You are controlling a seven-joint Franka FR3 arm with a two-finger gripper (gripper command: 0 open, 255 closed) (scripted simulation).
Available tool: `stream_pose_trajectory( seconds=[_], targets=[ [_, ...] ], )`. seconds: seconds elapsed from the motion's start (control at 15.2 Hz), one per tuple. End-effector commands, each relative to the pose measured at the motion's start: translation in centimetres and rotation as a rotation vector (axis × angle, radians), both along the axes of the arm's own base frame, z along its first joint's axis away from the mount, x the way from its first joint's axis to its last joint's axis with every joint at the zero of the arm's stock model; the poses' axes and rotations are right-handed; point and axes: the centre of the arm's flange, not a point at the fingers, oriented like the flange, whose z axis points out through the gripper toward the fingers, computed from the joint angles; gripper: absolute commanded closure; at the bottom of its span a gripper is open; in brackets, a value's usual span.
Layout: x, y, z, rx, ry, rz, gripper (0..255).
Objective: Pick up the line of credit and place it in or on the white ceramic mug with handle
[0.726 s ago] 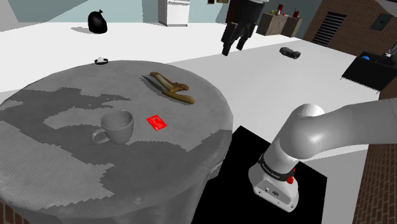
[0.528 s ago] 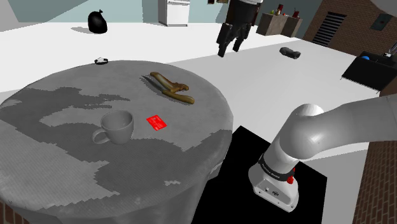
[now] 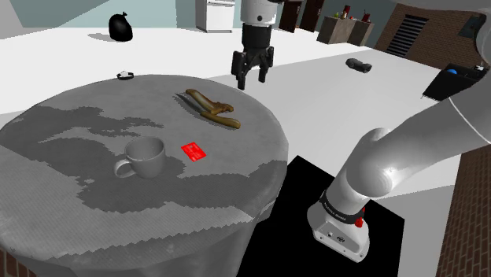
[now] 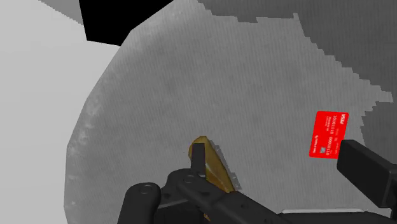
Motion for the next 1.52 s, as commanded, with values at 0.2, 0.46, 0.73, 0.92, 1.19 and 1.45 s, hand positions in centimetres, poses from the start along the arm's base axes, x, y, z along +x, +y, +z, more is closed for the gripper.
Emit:
stream_pose_trajectory(
  seconds=[0.2,0.46,0.73,0.92,1.19,1.45],
  targets=[
    [4.2,3.5,-5.1,0.024,0.126,-0.018,0],
    [7.4,6.3,-9.4,0.043,0.226,-0.032,0],
    [10.3,9.2,-13.9,0.062,0.325,-0.046,0],
    [12.1,11.4,-17.4,0.076,0.4,-0.056,0],
    [14.2,14.3,-22.2,0.095,0.499,-0.07,0],
    [13.4,14.5,-23.7,0.095,0.502,-0.07,0]
  ],
)
